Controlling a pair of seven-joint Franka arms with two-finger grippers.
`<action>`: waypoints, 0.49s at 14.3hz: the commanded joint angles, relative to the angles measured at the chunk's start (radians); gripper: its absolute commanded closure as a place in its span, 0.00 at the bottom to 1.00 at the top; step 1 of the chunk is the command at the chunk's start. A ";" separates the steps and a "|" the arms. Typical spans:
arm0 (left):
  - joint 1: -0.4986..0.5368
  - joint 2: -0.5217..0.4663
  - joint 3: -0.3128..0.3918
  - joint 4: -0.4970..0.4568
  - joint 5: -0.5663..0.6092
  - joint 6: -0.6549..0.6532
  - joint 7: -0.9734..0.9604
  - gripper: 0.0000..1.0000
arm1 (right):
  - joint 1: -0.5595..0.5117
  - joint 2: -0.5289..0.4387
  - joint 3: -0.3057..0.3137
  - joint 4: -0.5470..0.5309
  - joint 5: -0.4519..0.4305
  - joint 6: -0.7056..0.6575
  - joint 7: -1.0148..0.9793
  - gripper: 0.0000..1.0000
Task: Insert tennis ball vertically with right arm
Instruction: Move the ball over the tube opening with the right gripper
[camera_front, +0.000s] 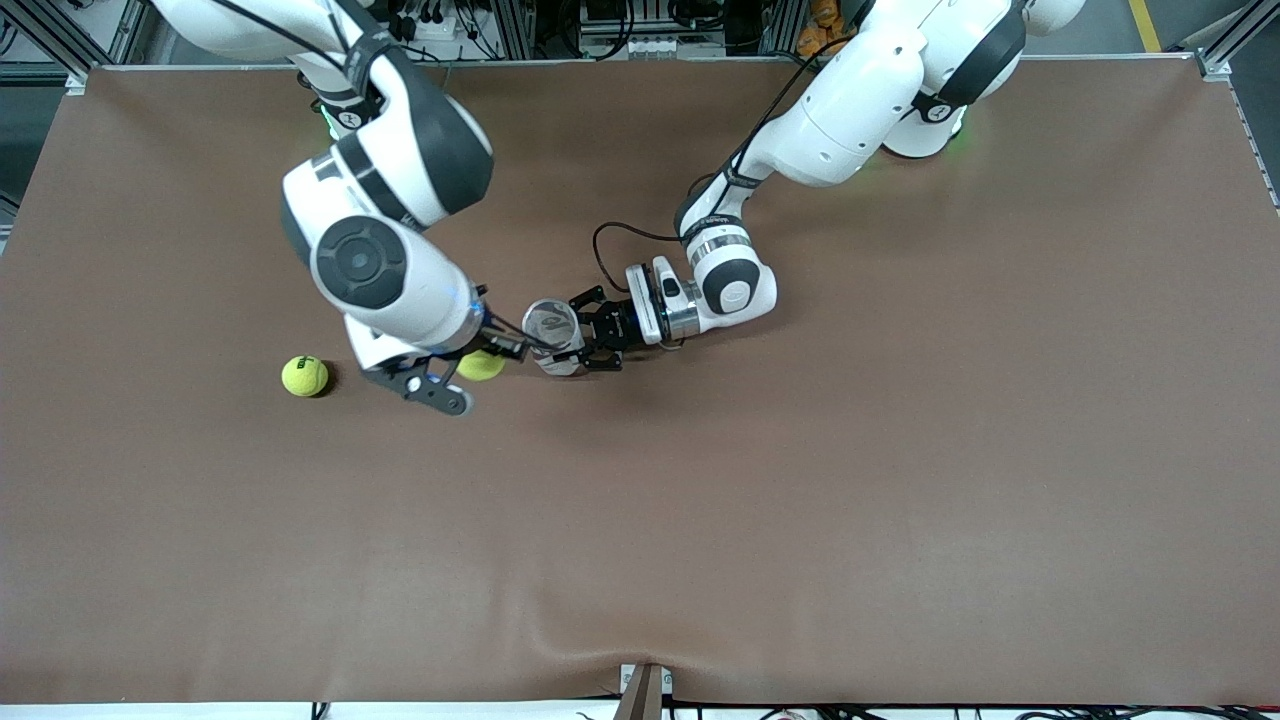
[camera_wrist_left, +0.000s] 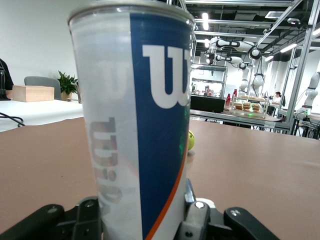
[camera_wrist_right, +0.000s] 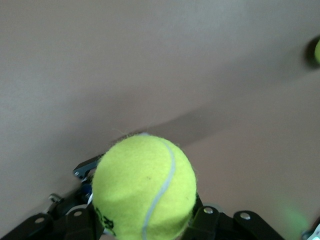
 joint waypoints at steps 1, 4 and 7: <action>-0.002 0.018 -0.011 -0.006 -0.063 -0.016 0.332 0.44 | -0.010 -0.007 0.047 0.001 0.000 -0.017 0.096 0.89; -0.012 0.023 -0.011 -0.006 -0.063 -0.010 0.337 0.43 | 0.029 -0.001 0.055 -0.008 0.000 -0.038 0.169 0.86; -0.014 0.024 -0.011 -0.008 -0.062 -0.008 0.338 0.43 | 0.058 0.002 0.055 -0.034 0.000 -0.051 0.192 0.84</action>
